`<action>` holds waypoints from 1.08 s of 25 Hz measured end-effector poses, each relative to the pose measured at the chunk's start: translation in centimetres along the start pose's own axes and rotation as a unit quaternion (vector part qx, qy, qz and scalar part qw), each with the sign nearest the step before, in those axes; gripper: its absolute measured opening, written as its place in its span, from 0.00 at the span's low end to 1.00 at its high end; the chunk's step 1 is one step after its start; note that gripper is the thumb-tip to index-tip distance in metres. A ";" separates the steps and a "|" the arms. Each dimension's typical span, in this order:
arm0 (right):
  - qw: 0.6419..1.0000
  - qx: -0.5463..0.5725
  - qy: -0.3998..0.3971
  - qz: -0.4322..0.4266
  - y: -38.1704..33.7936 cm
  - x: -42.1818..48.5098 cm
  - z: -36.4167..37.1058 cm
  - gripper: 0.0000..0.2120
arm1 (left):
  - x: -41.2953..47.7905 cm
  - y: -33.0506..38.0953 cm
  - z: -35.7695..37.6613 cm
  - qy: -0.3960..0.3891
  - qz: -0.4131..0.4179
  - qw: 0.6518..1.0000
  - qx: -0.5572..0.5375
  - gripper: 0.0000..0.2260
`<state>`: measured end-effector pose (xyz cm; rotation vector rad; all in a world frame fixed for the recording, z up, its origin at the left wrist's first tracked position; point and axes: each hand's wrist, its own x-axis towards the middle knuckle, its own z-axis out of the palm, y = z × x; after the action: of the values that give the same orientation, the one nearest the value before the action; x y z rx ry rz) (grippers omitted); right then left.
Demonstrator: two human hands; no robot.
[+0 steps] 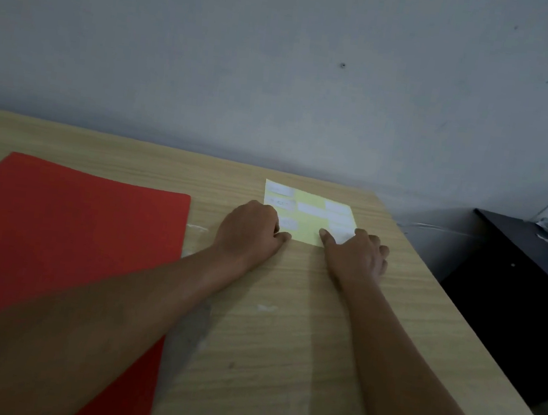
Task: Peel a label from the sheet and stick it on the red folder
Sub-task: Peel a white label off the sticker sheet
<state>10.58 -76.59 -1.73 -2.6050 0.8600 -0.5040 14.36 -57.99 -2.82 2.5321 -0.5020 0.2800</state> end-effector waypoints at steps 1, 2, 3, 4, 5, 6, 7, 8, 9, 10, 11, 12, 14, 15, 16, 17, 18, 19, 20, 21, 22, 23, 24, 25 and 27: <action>1.000 -0.010 -0.002 -0.005 -0.2 -0.4 0.1 0.35 | -0.4 -0.2 -0.4 0.005 0.000 1.000 -0.015 0.16; 1.000 -0.011 -0.005 -0.011 -0.4 -1.0 0.3 0.34 | -0.8 -0.5 -0.8 0.005 0.000 1.000 -0.031 0.17; 1.000 -0.007 -0.008 -0.018 -0.6 -1.5 0.3 0.33 | -1.2 -0.7 -1.2 -0.003 0.007 0.999 -0.038 0.19; 1.000 -0.003 -0.014 -0.025 -0.8 -2.1 0.3 0.32 | -1.6 -0.9 -1.5 -0.019 0.017 0.999 -0.034 0.23; 0.999 0.000 -0.023 -0.033 -1.0 -2.8 0.2 0.30 | -2.0 -1.3 -1.8 -0.036 0.028 0.999 -0.020 0.24; 0.999 0.003 -0.033 -0.041 -1.3 -3.5 0.0 0.30 | -2.7 -1.6 -2.3 -0.048 0.031 0.998 -0.008 0.24; 0.998 0.008 -0.044 -0.048 -1.5 -4.5 -0.2 0.30 | -3.5 -2.2 -2.8 -0.054 0.032 0.998 0.004 0.23; 0.997 0.011 -0.053 -0.054 -1.7 -5.5 -0.5 0.30 | -4.4 -2.8 -3.4 -0.057 0.031 0.998 0.021 0.22; 0.996 0.010 -0.058 -0.060 -1.8 -6.5 -0.6 0.29 | -5.2 -3.4 -3.8 -0.057 0.032 0.997 0.038 0.22; 0.996 0.009 -0.061 -0.066 -1.9 -7.7 -0.8 0.29 | -6.1 -3.9 -4.3 -0.061 0.030 0.997 0.048 0.21; 0.995 0.008 -0.062 -0.072 -1.9 -9.0 -1.1 0.29 | -7.1 -4.3 -4.9 -0.063 0.030 0.996 0.051 0.21; 0.995 0.009 -0.062 -0.075 -1.9 -10.4 -1.5 0.28 | -8.2 -4.6 -5.6 -0.066 0.032 0.996 0.047 0.21; 0.995 0.011 -0.065 -0.079 -1.7 -12.6 -2.1 0.27 | -10.1 -4.7 -6.7 -0.069 0.041 0.996 0.026 0.21; 0.994 0.011 -0.068 -0.079 -1.6 -13.6 -2.5 0.27 | -11.1 -4.7 -7.2 -0.068 0.042 0.997 0.012 0.22; 0.994 0.008 -0.070 -0.079 -1.5 -14.4 -2.8 0.27 | -12.1 -4.7 -7.6 -0.066 0.039 0.997 -0.003 0.22; 0.994 0.005 -0.072 -0.080 -1.3 -15.2 -3.1 0.27 | -13.1 -4.7 -7.9 -0.061 0.037 0.997 -0.016 0.22; 0.994 0.001 -0.070 -0.081 -1.1 -16.0 -3.4 0.27 | -14.0 -4.7 -8.3 -0.053 0.040 0.998 -0.023 0.23; 0.994 -0.004 -0.067 -0.083 -1.0 -16.6 -3.6 0.27 | -14.6 -4.8 -8.4 -0.046 0.048 0.997 -0.025 0.24; 0.994 -0.008 -0.065 -0.083 -0.8 -17.3 -3.8 0.27 | -15.2 -4.9 -8.5 -0.048 0.060 0.997 -0.023 0.25; 0.994 -0.010 -0.065 -0.083 -0.7 -17.9 -3.9 0.27 | -15.7 -4.9 -8.7 -0.054 0.074 0.996 -0.016 0.27; 0.994 -0.010 -0.065 -0.083 -0.6 -18.4 -4.0 0.27 | -16.1 -5.0 -8.8 -0.063 0.085 0.994 -0.008 0.28; 0.994 -0.011 -0.066 -0.084 -0.6 -18.6 -4.2 0.26 | -16.2 -5.1 -8.9 -0.070 0.090 0.994 -0.001 0.28; 0.994 -0.013 -0.065 -0.084 -0.7 -18.8 -4.3 0.26 | -16.4 -5.2 -9.0 -0.077 0.089 0.993 0.002 0.29; 0.994 -0.018 -0.061 -0.087 -0.8 -18.8 -4.4 0.25 | -16.4 -5.3 -9.0 -0.081 0.089 0.993 0.004 0.29; 0.993 -0.027 -0.043 -0.109 -1.4 -19.0 -4.5 0.22 | -16.6 -5.3 -8.9 -0.089 0.084 0.992 0.009 0.30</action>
<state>-4.96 -64.75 -1.35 -2.7639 0.5718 -0.4284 0.59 -44.07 -2.76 2.5484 -0.7874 0.1205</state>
